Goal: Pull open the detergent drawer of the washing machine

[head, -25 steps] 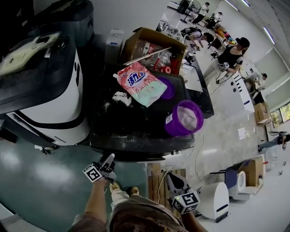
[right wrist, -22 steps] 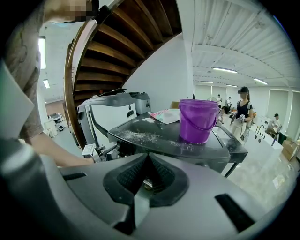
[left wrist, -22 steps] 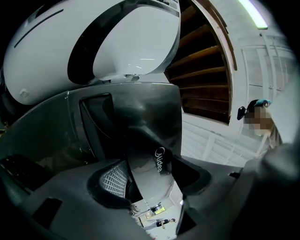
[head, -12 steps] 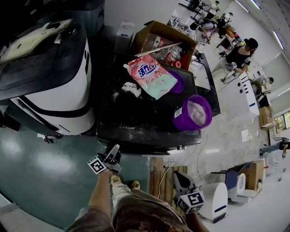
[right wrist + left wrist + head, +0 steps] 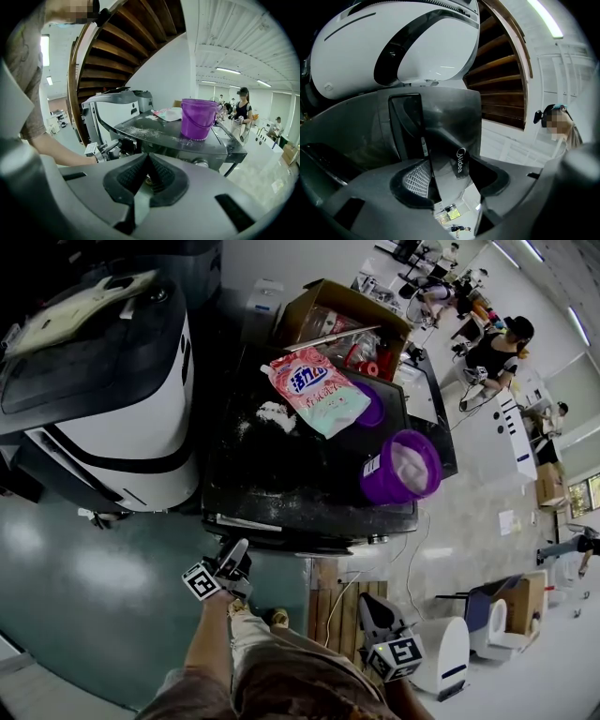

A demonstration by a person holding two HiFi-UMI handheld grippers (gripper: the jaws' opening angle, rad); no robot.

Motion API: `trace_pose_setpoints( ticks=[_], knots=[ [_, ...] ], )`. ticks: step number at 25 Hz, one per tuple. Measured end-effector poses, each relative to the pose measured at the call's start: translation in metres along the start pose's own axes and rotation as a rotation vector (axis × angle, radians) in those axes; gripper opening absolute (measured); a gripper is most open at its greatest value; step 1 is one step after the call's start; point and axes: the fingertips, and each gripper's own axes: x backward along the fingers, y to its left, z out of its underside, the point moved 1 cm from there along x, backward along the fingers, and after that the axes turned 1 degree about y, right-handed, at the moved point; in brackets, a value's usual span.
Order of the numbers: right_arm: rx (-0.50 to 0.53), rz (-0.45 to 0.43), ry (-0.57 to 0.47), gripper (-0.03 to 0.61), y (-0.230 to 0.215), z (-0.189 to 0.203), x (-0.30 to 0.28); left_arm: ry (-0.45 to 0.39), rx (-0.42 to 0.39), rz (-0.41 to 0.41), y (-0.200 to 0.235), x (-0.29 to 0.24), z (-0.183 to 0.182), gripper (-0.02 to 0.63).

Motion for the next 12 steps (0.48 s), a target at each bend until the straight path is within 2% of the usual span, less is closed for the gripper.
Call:
trace_pose_setpoints(
  ticks=[8, 12],
  knots=[
    [0.002, -0.019, -0.004, 0.005, 0.008, 0.005, 0.005, 0.012, 0.005, -0.004, -0.011, 0.023, 0.013, 0.262],
    [0.006, -0.034, -0.005, 0.005, 0.014, 0.007, 0.007, 0.009, 0.025, 0.039, -0.025, 0.031, 0.02, 0.262]
  ],
)
